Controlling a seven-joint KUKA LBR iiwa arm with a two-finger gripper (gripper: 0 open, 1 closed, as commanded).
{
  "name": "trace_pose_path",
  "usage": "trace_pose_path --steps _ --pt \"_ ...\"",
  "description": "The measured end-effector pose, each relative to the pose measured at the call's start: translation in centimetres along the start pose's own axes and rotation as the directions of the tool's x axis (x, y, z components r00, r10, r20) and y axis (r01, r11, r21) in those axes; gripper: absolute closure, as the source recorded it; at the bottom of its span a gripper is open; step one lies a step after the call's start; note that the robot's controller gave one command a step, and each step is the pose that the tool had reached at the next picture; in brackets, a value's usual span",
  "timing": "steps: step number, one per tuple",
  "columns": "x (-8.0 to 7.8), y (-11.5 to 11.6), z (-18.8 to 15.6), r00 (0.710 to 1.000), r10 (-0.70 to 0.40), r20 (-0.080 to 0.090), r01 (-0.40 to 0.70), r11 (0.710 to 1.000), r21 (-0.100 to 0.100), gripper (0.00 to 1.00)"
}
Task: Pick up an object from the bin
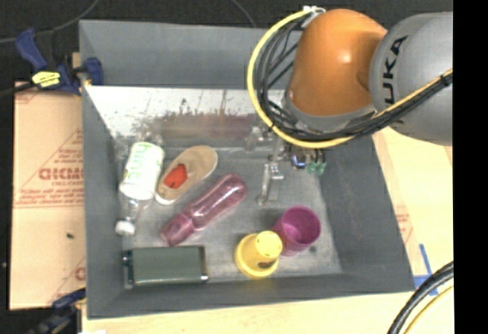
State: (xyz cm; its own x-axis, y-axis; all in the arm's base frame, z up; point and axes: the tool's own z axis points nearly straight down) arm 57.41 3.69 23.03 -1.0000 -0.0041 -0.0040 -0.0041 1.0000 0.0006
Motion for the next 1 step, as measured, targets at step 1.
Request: trace_pose_path --steps 1 --pt "0.78 -0.83 7.88 0.999 -0.040 0.001 0.040 0.999 0.001 0.00"
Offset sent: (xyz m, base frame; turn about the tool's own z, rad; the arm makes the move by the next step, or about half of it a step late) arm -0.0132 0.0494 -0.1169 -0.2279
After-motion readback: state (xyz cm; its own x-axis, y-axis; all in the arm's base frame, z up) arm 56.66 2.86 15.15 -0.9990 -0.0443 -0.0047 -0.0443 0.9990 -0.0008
